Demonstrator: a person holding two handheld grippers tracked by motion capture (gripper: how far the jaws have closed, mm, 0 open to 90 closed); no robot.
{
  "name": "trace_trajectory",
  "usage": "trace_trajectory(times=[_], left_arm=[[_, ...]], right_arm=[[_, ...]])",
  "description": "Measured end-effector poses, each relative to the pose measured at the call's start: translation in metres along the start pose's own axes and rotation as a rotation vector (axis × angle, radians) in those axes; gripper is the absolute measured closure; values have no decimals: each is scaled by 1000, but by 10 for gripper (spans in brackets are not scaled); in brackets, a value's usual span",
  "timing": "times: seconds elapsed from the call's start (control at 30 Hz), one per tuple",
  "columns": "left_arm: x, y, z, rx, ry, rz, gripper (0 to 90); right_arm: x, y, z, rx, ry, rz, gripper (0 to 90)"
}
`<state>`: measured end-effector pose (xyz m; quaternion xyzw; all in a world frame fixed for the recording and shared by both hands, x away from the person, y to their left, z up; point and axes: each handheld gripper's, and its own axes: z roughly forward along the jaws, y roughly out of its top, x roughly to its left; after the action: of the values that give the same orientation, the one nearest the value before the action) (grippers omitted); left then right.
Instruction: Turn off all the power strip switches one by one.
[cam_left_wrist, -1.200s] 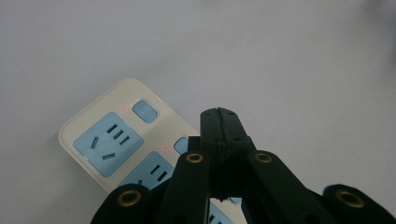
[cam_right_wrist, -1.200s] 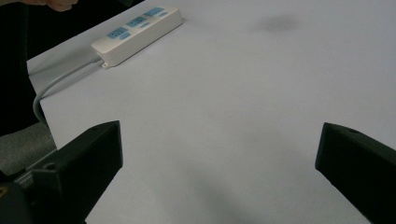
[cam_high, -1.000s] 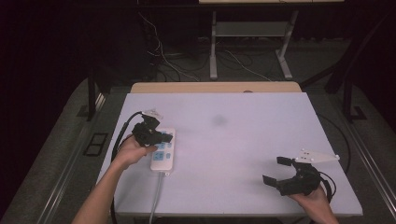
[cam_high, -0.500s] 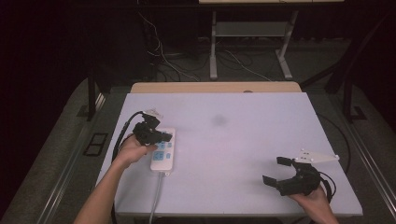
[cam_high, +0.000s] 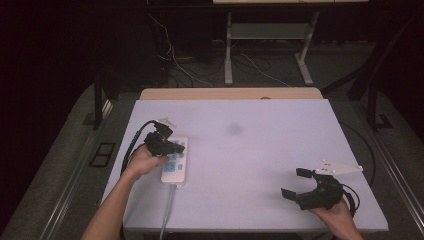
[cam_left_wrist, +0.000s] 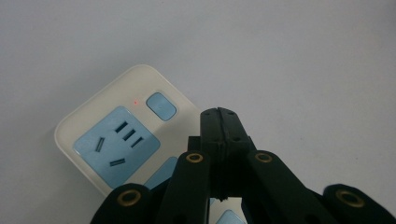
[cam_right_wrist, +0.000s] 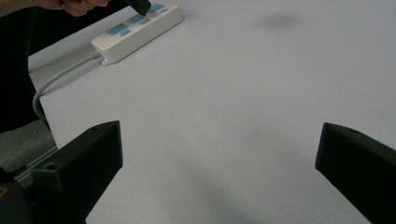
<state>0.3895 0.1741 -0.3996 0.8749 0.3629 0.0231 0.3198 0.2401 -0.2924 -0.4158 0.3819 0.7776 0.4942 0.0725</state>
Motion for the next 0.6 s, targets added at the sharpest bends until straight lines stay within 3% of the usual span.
trace_trajectory(times=[0.6], left_arm=[[-1,-4,4,38,11,2,893]], right_arm=[[-1,0,0,1,0,-1,5]])
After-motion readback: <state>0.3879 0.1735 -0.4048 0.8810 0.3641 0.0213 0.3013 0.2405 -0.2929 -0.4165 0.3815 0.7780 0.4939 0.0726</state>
